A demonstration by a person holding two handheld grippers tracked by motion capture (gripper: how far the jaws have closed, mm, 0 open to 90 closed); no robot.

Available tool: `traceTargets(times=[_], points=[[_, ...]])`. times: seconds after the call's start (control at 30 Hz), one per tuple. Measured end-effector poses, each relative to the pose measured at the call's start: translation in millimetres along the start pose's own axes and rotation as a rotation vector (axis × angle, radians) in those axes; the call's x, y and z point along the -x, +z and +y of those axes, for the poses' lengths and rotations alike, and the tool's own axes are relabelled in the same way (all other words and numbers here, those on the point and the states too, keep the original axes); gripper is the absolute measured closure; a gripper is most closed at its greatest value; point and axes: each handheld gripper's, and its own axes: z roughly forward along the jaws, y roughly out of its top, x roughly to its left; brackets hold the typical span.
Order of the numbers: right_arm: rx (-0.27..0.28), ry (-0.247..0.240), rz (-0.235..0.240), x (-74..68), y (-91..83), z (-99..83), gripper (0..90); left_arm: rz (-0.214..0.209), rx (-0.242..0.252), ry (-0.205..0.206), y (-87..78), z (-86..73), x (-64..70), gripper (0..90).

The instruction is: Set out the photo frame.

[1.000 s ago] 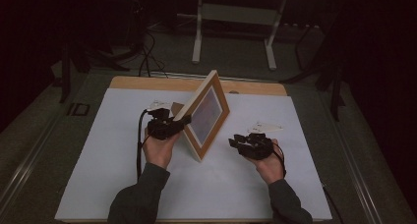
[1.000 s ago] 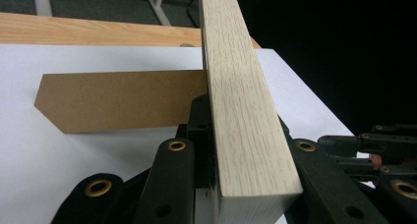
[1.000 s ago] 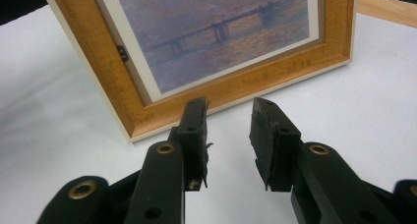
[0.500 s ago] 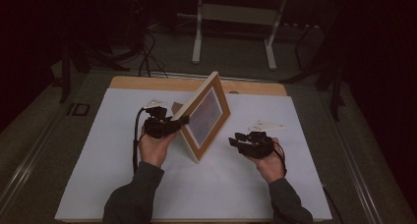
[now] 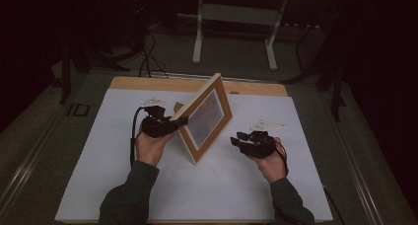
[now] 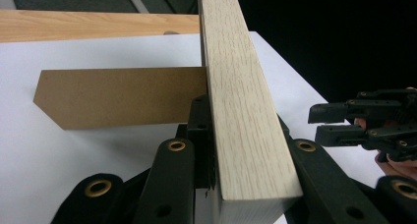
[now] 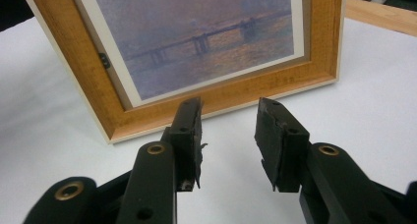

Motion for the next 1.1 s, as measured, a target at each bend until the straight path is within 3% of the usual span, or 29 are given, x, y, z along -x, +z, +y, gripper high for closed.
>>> traceTargets(times=[0.27, 0.6, 1.1], points=[[0.002, -0.001, -0.005, 1.3, -0.2, 1.1, 60.7, -0.035, -0.014, 0.017, -0.8, 1.9, -5.2, 74.7], [0.005, 0.005, -0.013, 4.2, -2.4, 1.9, 60.7, -0.069, -0.038, 0.067, -0.8, 5.6, -7.4, 74.8], [0.002, -0.001, -0.024, 10.0, -5.0, 10.9, 60.3, -0.125, -0.055, 0.092, 1.3, 8.3, -14.1, 74.9]])
